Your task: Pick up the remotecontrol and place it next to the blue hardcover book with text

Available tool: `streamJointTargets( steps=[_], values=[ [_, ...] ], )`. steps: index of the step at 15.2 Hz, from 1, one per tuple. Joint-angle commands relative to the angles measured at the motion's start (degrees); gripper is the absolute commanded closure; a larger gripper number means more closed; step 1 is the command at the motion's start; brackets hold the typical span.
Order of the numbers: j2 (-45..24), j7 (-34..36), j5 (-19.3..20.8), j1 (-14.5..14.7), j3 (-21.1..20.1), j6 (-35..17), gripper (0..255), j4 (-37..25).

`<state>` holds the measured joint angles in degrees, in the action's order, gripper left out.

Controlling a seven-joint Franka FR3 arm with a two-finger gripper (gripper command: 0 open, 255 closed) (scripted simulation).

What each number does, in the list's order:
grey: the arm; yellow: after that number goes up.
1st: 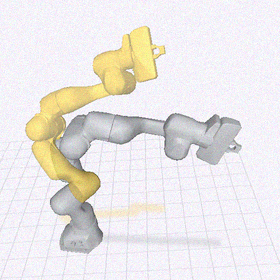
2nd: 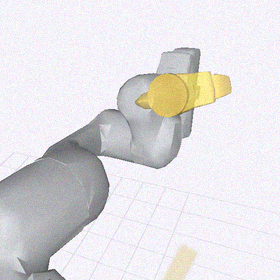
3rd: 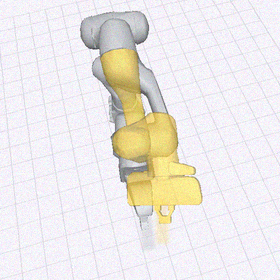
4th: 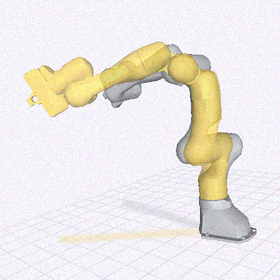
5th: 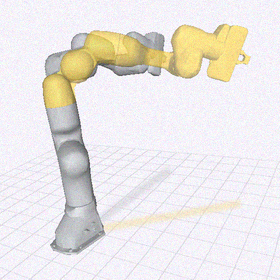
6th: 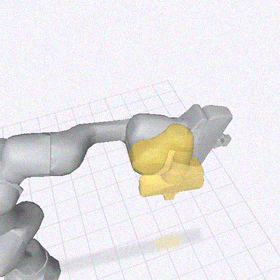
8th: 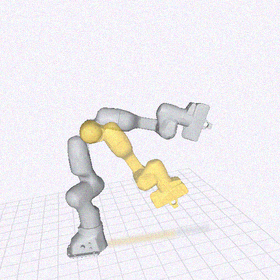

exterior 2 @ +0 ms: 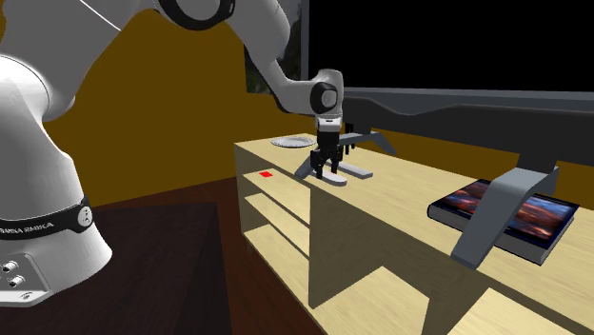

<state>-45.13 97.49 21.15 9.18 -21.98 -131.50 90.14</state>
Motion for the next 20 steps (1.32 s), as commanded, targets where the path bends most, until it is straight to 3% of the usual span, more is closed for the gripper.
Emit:
streamJointTargets(
  steps=[1, 8, 20],
  values=[
    [-0.3, 0.1, 0.0, 0.6, -0.4, 0.0, 255, 0.1],
    [-0.1, -0.1, 0.0, 0.4, -0.4, -0.2, 255, 0.5],
    [5.8, -1.5, -2.6, -0.7, -2.1, 5.4, 255, 0.5]
  ],
)
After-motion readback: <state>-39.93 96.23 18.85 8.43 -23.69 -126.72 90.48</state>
